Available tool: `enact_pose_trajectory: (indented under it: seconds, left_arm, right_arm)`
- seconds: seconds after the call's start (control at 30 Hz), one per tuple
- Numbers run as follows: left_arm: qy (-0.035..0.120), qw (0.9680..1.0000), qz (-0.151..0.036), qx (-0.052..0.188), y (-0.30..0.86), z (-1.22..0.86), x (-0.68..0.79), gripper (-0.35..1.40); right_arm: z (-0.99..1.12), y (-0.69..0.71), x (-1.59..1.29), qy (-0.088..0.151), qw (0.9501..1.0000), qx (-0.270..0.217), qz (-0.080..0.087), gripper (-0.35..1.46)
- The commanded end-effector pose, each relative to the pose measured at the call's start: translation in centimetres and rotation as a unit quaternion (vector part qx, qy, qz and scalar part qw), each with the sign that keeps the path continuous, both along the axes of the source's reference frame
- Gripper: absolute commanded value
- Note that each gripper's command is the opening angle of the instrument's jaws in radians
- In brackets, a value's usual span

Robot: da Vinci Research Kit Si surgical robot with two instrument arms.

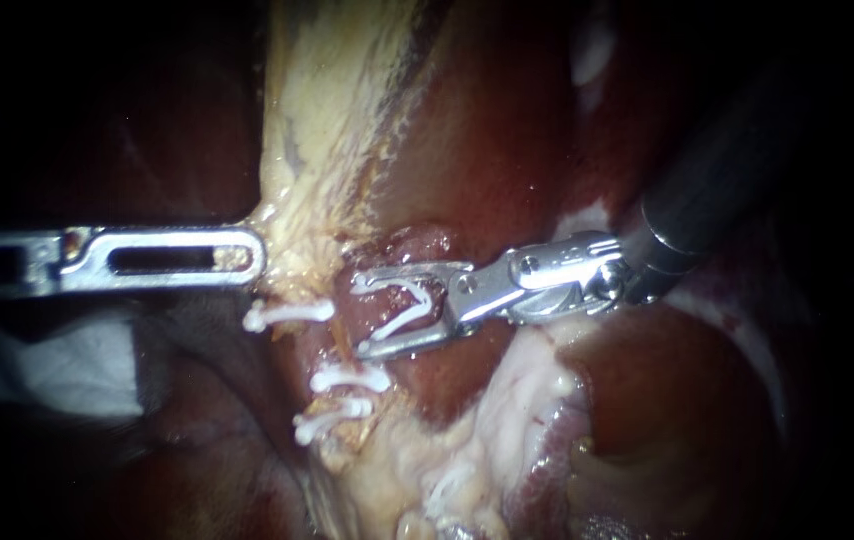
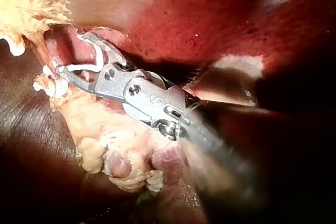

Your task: Clipping second clip right tube

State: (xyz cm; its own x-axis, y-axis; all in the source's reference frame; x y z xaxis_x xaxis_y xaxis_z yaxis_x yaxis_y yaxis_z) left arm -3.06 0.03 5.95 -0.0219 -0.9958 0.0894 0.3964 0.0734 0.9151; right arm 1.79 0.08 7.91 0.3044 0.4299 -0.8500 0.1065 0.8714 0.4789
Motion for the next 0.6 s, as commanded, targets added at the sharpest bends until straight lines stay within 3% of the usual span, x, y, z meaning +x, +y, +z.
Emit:
enact_pose_trajectory:
  seconds: [0.03,0.6]
  left_arm:
    - [0.000,1.0000,0.000,0.000,0.00,0.00,0.00,-0.35]
    - [0.000,1.0000,0.000,0.000,0.00,0.00,0.00,-0.35]
  right_arm:
    - [0.00,0.00,0.00,0.000,1.0000,0.000,0.000,0.49]
    - [-0.01,0.00,-0.01,0.000,1.0000,0.000,0.000,0.49]
